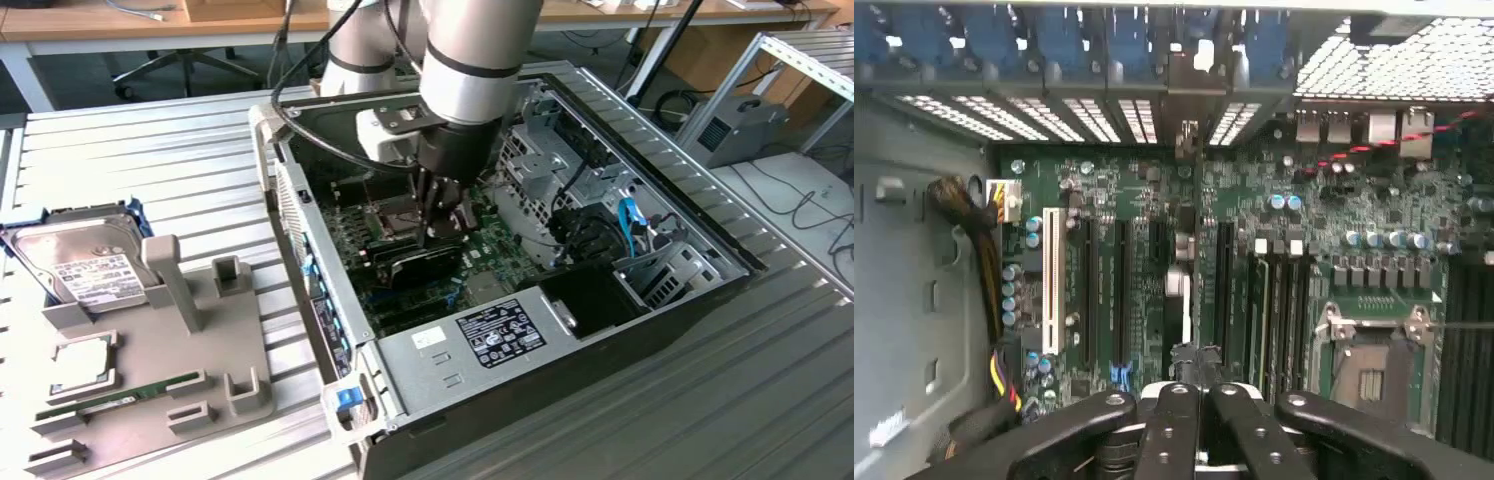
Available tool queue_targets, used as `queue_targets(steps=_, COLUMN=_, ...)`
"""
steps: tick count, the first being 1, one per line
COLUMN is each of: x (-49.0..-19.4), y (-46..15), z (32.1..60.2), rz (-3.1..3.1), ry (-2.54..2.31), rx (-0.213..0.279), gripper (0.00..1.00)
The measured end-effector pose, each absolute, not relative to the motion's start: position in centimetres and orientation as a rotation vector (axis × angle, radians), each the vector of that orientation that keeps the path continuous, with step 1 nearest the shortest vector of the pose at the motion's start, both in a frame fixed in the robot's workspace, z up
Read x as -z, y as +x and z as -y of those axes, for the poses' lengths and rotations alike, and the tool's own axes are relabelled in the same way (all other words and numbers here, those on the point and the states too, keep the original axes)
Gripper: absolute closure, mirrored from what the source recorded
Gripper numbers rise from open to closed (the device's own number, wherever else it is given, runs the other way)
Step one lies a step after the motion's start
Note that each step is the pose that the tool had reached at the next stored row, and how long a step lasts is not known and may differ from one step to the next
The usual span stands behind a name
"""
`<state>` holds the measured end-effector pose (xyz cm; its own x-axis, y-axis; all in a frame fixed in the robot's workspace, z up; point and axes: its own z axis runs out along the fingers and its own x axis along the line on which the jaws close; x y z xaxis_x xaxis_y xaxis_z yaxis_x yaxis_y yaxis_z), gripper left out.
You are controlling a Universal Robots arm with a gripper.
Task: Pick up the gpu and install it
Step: 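Insert the gpu into the slot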
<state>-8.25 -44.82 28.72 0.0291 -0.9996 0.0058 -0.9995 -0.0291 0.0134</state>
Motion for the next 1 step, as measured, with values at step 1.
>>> queue_targets(steps=1, x=-28.98, y=-8.02, z=44.82, rz=2.180, ry=2.245, rx=0.010, gripper=0.89)
